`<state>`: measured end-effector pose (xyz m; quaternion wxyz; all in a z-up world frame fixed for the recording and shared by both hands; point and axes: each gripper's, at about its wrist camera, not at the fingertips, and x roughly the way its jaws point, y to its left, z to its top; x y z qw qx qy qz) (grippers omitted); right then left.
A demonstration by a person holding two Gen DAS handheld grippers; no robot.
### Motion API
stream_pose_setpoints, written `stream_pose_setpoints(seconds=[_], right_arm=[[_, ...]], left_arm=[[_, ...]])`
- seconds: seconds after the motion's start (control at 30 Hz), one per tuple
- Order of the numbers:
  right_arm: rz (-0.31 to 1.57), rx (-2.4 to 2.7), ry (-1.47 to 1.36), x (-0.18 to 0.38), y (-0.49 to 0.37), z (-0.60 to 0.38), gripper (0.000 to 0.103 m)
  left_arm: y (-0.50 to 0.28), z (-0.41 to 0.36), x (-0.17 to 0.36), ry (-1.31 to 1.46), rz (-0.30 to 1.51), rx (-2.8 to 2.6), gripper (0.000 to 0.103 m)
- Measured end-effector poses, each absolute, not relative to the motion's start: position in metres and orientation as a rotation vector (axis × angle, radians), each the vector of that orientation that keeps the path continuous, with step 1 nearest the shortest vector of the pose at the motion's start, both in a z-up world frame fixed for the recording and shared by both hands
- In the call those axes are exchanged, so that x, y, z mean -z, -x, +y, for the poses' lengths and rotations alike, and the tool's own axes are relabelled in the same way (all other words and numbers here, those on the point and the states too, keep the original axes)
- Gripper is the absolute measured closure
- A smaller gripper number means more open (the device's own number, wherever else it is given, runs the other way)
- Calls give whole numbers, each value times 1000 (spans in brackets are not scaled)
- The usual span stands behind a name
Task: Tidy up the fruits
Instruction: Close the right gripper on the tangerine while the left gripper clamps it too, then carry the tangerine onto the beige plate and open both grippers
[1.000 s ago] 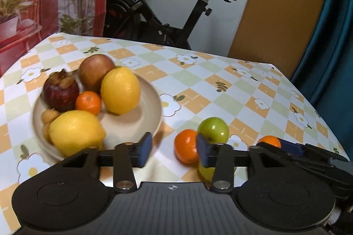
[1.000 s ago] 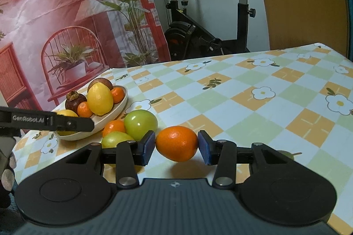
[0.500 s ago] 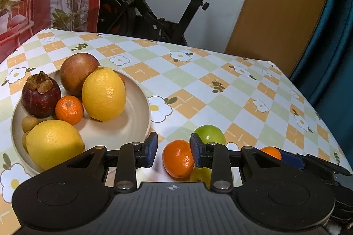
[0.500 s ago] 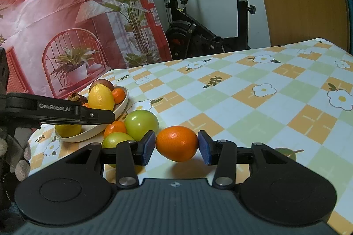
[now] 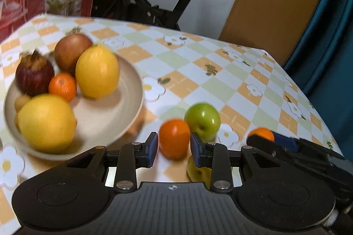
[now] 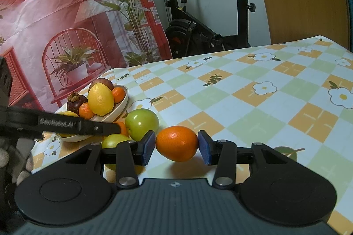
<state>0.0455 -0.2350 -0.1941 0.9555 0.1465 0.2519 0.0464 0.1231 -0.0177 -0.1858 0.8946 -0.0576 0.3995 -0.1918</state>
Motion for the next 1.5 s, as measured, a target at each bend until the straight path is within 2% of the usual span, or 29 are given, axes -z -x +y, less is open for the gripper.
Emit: stream_pose_setpoints(seconds=[0.77, 1.17, 1.5], right_arm=[[524, -95, -320, 194, -47, -239, 57], [525, -92, -324, 194, -48, -240, 57], [528, -90, -328, 195, -48, -241, 57]], left_arm=[[-134, -27, 189, 69, 786, 379, 67], [-109, 11, 152, 83, 627, 286, 67], [-114, 20, 158, 28, 667, 204, 67]])
